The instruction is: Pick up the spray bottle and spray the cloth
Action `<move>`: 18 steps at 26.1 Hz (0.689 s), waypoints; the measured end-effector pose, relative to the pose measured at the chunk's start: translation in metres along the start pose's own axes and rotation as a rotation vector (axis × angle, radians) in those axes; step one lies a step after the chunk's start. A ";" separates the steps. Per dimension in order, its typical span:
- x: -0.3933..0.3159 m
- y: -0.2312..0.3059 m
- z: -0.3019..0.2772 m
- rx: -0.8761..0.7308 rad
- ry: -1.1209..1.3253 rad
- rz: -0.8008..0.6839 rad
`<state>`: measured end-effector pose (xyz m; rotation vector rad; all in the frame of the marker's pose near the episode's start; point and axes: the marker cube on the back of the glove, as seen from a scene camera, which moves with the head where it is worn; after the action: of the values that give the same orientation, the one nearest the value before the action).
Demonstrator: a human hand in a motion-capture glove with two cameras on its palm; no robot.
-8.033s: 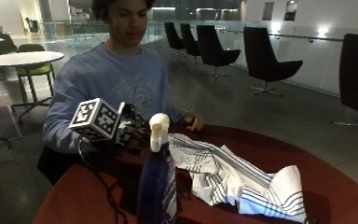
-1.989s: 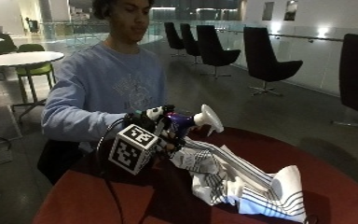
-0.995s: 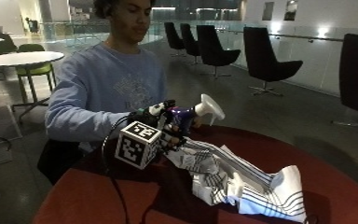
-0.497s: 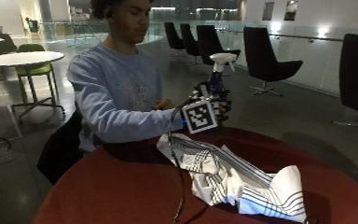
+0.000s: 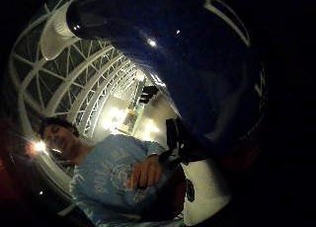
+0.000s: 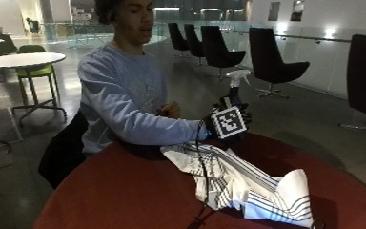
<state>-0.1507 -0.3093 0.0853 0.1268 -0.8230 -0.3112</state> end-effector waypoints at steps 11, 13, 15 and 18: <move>-0.035 0.111 -0.101 -0.036 0.191 0.072; -0.038 0.141 -0.124 -0.013 0.287 0.093; -0.038 0.171 -0.148 0.018 0.384 0.123; -0.033 0.211 -0.176 0.051 0.517 0.172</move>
<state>0.0046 -0.1005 -0.0078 0.1738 -0.3251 -0.0861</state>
